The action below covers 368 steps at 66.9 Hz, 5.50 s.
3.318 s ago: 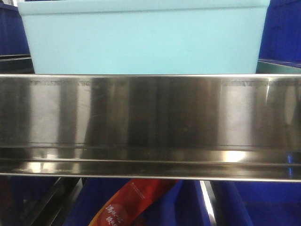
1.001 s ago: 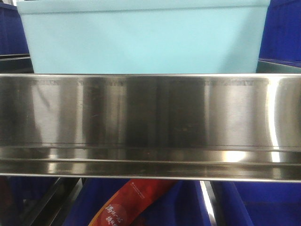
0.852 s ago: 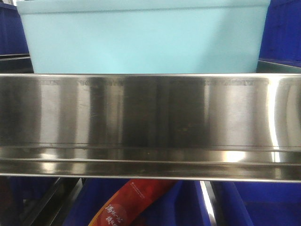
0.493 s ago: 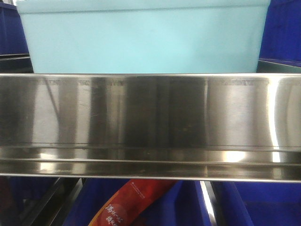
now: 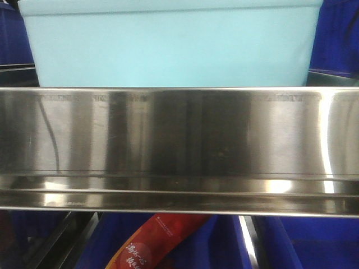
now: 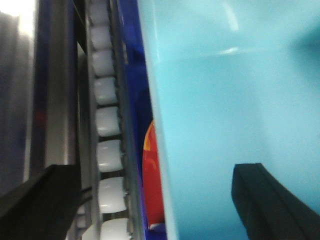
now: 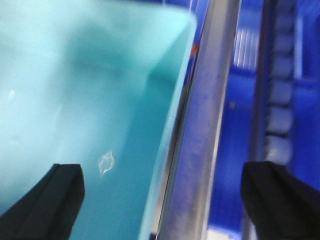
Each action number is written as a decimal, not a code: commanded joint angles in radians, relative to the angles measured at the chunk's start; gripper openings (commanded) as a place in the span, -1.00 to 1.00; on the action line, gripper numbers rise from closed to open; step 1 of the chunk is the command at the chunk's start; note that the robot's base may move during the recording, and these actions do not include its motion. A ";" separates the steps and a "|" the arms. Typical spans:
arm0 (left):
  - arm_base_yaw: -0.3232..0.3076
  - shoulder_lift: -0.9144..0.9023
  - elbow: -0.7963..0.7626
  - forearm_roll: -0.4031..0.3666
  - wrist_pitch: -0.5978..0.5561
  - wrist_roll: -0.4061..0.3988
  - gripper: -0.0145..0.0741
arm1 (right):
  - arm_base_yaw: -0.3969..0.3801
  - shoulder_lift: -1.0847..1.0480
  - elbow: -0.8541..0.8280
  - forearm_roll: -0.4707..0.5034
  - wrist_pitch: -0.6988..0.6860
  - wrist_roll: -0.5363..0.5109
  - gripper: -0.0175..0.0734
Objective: Fetch blue bin and place on conveyor start
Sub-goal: 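Grip the teal bin's side walls with both grippers, then pull the gripped teal bin off the shelf toward the robot, then hold the teal bin with both grippers while driving to the conveyor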
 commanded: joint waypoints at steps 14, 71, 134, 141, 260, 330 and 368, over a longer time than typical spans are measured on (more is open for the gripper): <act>0.002 0.055 -0.007 -0.015 -0.007 -0.007 0.47 | 0.003 0.098 -0.011 0.013 -0.004 0.008 0.32; 0.000 0.000 -0.007 -0.008 -0.003 -0.007 -0.92 | 0.003 0.037 -0.012 0.002 -0.003 0.008 -0.95; 0.000 -0.341 -0.007 -0.033 -0.061 -0.007 -0.92 | 0.005 -0.317 -0.012 -0.004 -0.101 0.008 -0.95; 0.000 -0.341 -0.007 -0.033 -0.061 -0.007 -0.92 | 0.005 -0.317 -0.012 -0.004 -0.101 0.008 -0.95; 0.000 -0.341 -0.007 -0.033 -0.061 -0.007 -0.92 | 0.005 -0.315 -0.012 -0.004 -0.119 0.008 -0.95; 0.000 -0.341 -0.007 -0.033 -0.061 -0.007 -0.92 | 0.005 -0.315 -0.012 -0.004 -0.119 0.008 -0.95; 0.000 -0.341 -0.007 -0.017 -0.061 -0.007 -0.92 | 0.005 -0.315 -0.012 -0.004 -0.119 0.008 -0.95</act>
